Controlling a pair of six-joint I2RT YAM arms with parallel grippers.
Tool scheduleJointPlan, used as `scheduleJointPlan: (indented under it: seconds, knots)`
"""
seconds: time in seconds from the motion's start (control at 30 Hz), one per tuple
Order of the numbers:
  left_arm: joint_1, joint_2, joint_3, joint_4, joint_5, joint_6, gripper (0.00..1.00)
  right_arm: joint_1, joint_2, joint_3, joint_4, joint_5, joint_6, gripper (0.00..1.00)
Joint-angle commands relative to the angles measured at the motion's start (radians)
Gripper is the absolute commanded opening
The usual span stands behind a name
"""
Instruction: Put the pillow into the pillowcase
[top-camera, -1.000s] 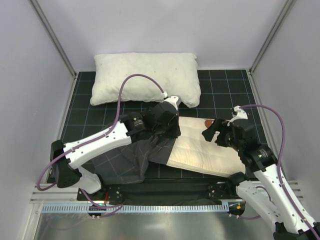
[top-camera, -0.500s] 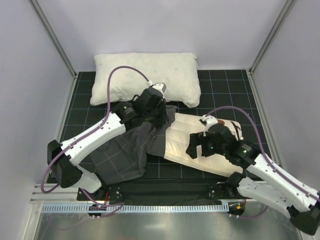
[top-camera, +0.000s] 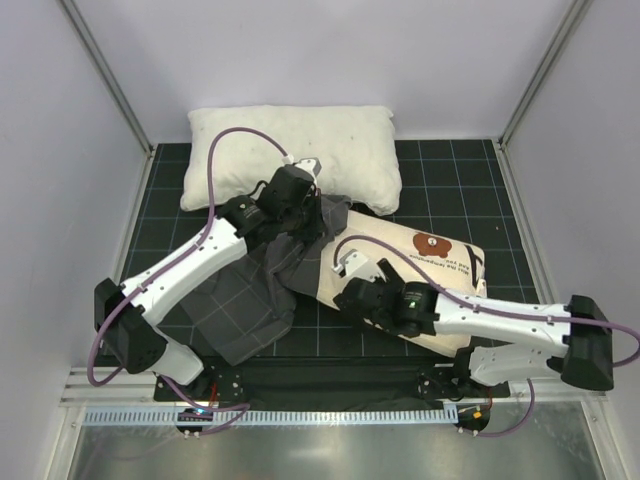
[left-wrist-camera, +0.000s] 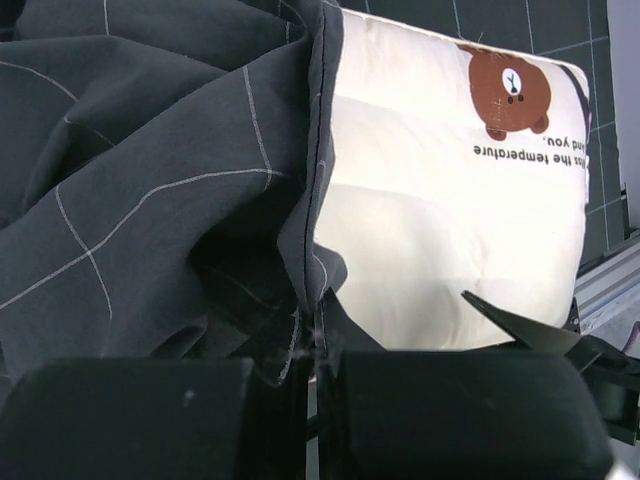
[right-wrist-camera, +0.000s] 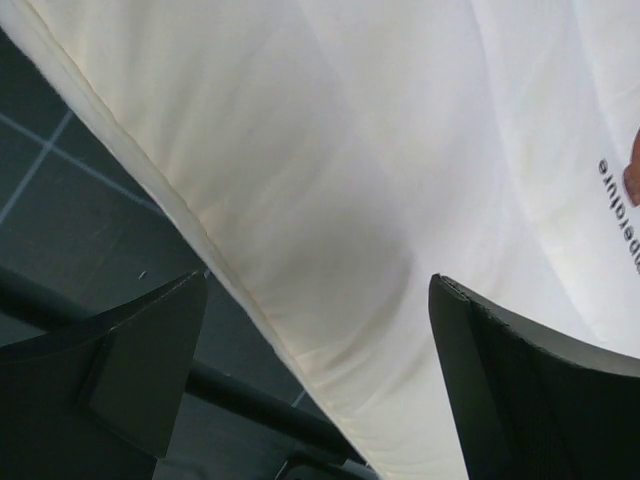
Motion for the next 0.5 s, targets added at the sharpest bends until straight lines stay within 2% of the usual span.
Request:
scheduleJointPlan:
  seconds: [0.0, 0.07, 0.17, 0.2, 0.23, 0.27, 0.33, 0.37, 0.47]
  knots:
    - [0.013, -0.03, 0.042, 0.027, 0.015, 0.034, 0.01, 0.055, 0.096, 0.058, 0.051, 0.227, -0.075, 1.0]
    - [0.016, -0.036, 0.048, 0.015, 0.016, 0.038, 0.01, 0.061, 0.134, 0.055, 0.089, 0.299, -0.103, 1.0]
    - [0.019, -0.053, 0.048, 0.009, 0.018, 0.044, 0.01, 0.059, 0.185, 0.035, 0.184, 0.323, -0.169, 1.0]
    - [0.021, -0.058, 0.049, 0.009, 0.019, 0.044, 0.01, 0.056, 0.201, 0.034, 0.201, 0.316, -0.18, 0.94]
    - [0.022, -0.064, 0.048, 0.006, 0.019, 0.044, 0.01, 0.053, 0.208, 0.032, 0.214, 0.317, -0.174, 0.85]
    - [0.024, -0.067, 0.051, 0.003, 0.024, 0.046, 0.01, 0.049, 0.211, 0.026, 0.236, 0.316, -0.172, 0.56]
    - [0.025, -0.076, 0.054, -0.003, 0.025, 0.047, 0.01, 0.026, 0.204, 0.009, 0.263, 0.272, -0.182, 0.26]
    - [0.025, -0.079, 0.054, -0.005, 0.025, 0.046, 0.01, 0.02, 0.193, 0.005, 0.287, 0.256, -0.186, 0.04]
    - [0.024, -0.089, 0.054, -0.005, 0.083, 0.047, 0.01, 0.013, 0.107, 0.002, 0.303, 0.167, -0.201, 0.04]
